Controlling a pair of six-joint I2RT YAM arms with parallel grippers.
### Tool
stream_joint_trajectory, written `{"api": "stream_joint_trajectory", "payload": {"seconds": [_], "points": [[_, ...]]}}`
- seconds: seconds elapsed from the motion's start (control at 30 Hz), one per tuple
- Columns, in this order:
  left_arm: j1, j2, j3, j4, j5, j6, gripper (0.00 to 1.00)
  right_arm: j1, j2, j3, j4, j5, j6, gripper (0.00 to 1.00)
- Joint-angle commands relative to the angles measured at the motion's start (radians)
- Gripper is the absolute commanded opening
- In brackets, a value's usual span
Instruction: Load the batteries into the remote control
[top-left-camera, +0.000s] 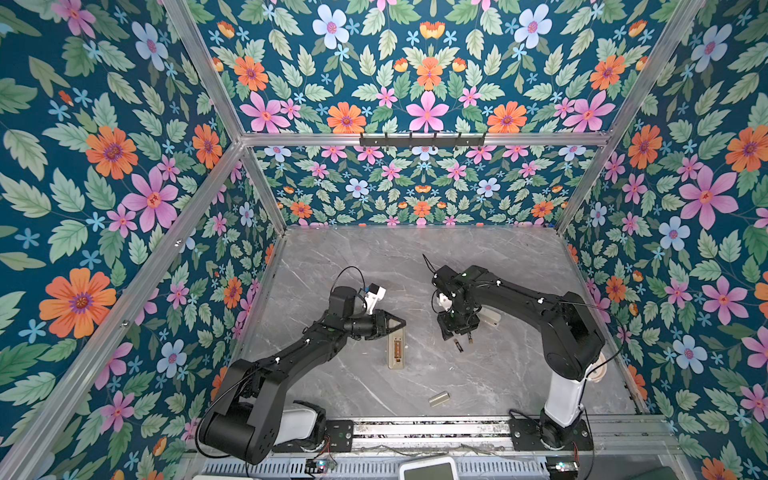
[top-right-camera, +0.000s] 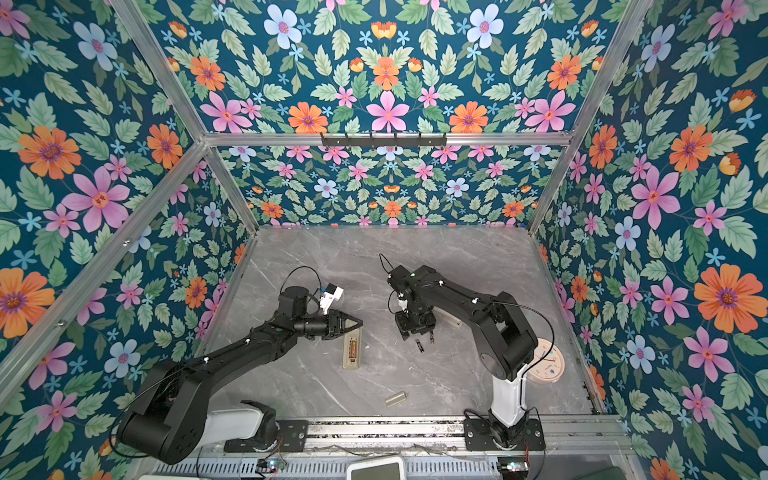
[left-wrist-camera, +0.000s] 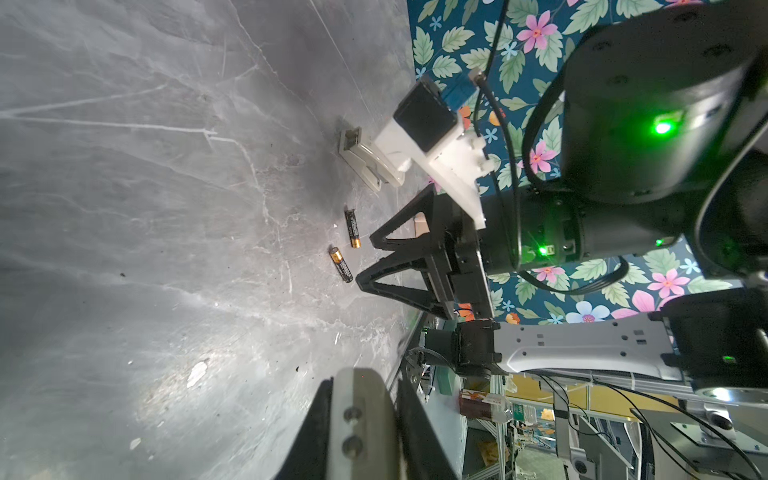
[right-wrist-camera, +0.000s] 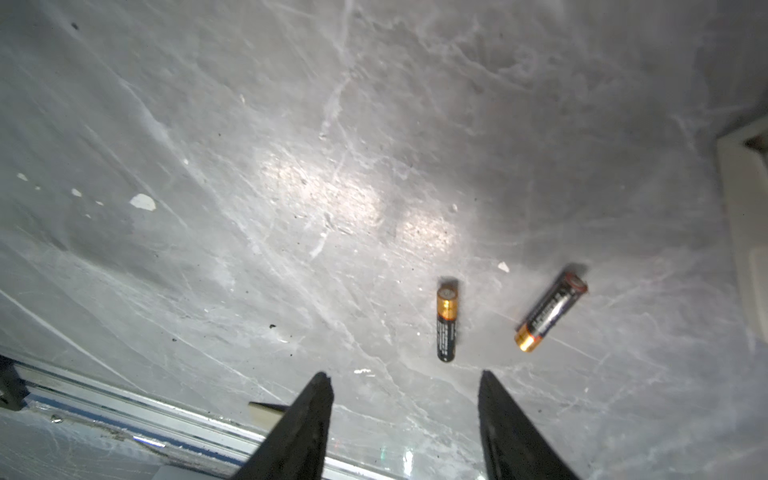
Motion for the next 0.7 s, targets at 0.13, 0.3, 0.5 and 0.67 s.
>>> {"api": "stream_joint_trajectory", "payload": {"seconds": [0.13,0.3,0.5,0.67], "points": [[0.001,-0.041,0.002,-0.024,0.043,0.057,0.00,-0.025,0.010,-0.006,0.000,-0.010,-0.038,0.54],[0.003,-0.053,0.001,-0.036,0.053,0.071,0.00,-0.025,0.028,-0.008,0.014,-0.018,-0.042,0.53],[0.004,-0.062,-0.001,-0.052,0.055,0.070,0.00,-0.026,0.058,-0.009,0.034,-0.016,-0.041,0.50],[0.005,-0.069,-0.013,-0.034,0.050,0.047,0.00,-0.027,0.079,-0.010,0.045,-0.014,-0.043,0.48]]}}
